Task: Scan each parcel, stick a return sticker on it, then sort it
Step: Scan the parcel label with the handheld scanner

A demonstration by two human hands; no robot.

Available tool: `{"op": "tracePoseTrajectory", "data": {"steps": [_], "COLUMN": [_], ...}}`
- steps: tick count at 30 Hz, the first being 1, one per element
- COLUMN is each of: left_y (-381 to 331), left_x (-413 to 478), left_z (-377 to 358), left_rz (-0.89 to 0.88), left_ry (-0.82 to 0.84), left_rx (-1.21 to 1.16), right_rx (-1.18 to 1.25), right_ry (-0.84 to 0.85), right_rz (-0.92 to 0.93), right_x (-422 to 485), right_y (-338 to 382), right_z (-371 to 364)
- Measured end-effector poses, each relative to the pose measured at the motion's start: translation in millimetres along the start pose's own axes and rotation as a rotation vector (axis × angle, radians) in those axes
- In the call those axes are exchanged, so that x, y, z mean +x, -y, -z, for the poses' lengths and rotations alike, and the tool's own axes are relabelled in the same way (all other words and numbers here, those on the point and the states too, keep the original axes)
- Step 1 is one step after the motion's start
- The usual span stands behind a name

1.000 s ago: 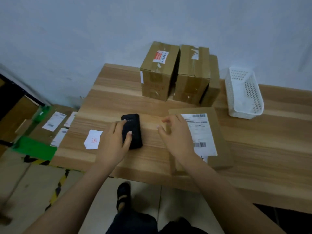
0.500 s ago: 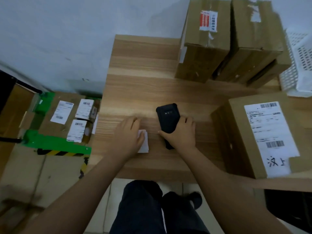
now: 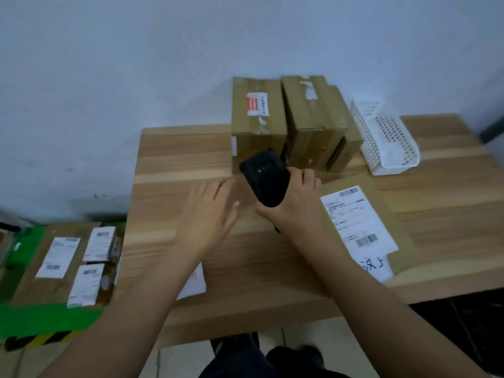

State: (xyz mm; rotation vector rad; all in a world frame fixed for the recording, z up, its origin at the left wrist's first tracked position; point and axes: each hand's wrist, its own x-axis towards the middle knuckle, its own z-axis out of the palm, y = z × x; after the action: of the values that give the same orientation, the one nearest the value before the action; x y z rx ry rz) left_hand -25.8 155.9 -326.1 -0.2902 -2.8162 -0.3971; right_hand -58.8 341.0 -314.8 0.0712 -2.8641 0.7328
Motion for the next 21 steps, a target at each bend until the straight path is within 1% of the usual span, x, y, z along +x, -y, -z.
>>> {"op": "tracePoseTrajectory", "data": {"steps": [3, 5, 8, 12, 17, 21], "left_y": [-38.7, -66.1, -107.7, -158.7, -199.3, -222.3], "left_x": [32.7, 50.3, 69.0, 79.0, 76.4, 67.7], "left_z": [7.7, 6.4, -2.2, -21.2, -45.5, -46.8], "left_rz": [-0.038, -0.049, -0.062, 0.01, 0.145, 0.249], "left_ry": [-0.073, -0.109, -0.15, -0.19, -0.172, -0.158], "left_rx": [-0.005, -0.002, 0.024, 0.04, 0.072, 0.104], "right_rx": [0.008, -0.037, -0.08, -0.165, -0.351, -0.544], "right_ry": [-0.073, -0.094, -0.065, 0.017, -0.029, 0.032], "right_rz": [0.035, 0.066, 0.122, 0.251, 0.587, 0.902], "right_x": [17.6, 28.1, 44.7, 66.7, 91.9, 113.6], "right_y": [-29.5, -55.1, -98.4, -154.1, -195.1, -198.9], "right_z": [41.5, 68.1, 97.4, 125.0, 153.6, 179.0]}}
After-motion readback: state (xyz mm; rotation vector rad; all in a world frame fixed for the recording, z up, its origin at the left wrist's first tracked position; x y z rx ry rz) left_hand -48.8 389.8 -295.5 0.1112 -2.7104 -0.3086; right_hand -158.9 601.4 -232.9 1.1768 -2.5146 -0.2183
